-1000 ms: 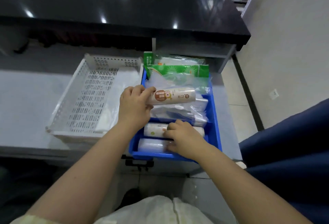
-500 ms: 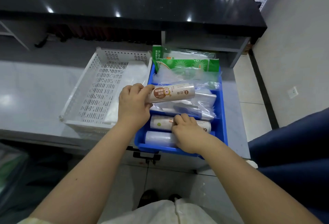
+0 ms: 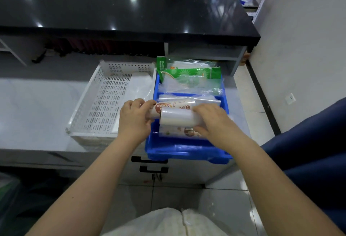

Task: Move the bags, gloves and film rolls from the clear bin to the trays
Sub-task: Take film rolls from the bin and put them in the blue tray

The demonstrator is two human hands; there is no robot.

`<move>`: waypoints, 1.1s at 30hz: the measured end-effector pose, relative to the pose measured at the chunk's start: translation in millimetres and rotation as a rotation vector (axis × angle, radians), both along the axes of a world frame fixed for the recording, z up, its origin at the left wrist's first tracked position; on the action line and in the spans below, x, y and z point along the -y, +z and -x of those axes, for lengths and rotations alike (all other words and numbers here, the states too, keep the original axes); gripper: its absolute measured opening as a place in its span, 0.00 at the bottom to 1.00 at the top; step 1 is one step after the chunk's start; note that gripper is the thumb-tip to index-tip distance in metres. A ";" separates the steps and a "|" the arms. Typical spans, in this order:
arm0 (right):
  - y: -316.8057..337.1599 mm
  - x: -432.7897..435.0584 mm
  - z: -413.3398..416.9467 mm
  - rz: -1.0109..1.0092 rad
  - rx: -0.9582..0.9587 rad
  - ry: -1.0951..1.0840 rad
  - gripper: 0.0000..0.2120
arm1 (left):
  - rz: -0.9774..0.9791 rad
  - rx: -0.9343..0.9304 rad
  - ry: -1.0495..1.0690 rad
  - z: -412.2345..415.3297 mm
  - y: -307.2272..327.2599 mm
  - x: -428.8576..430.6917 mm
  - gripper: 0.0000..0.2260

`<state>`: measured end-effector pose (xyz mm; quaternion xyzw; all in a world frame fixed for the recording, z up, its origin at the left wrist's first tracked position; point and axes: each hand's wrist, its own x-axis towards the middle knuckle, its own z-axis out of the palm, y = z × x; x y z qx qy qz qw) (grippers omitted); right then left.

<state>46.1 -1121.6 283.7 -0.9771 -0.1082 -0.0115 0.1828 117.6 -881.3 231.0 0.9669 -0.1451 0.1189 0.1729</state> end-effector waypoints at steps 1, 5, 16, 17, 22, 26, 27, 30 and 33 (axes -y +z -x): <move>8.0 6.3 -1.9 -0.001 0.038 -0.036 0.23 | -0.009 -0.015 -0.021 4.2 -1.2 2.9 0.25; 30.2 28.7 -8.5 0.032 0.121 -0.143 0.23 | -0.043 -0.045 -0.120 20.7 -3.6 21.0 0.25; -2.3 25.5 4.3 0.057 0.074 -0.231 0.21 | -0.098 -0.203 -0.360 45.6 -21.3 44.9 0.24; -6.9 24.4 5.0 0.059 0.064 -0.231 0.21 | -0.099 -0.196 -0.357 45.1 -21.4 42.6 0.23; -22.4 19.1 1.9 0.084 0.048 -0.223 0.22 | -0.050 -0.157 -0.283 47.4 -19.6 24.7 0.20; -31.5 5.1 -0.5 0.104 0.043 -0.181 0.21 | 0.016 -0.085 -0.129 37.5 -6.3 -1.1 0.18; -34.9 -1.4 -0.4 0.132 0.036 -0.147 0.21 | 0.036 -0.080 -0.088 34.5 -2.7 -7.1 0.18; -48.7 -25.4 -0.2 0.231 0.007 -0.021 0.21 | 0.093 -0.083 -0.002 31.5 4.7 -18.9 0.18; -58.4 -41.6 0.0 0.255 -0.054 0.027 0.19 | 0.100 -0.086 0.021 36.5 5.6 -22.0 0.17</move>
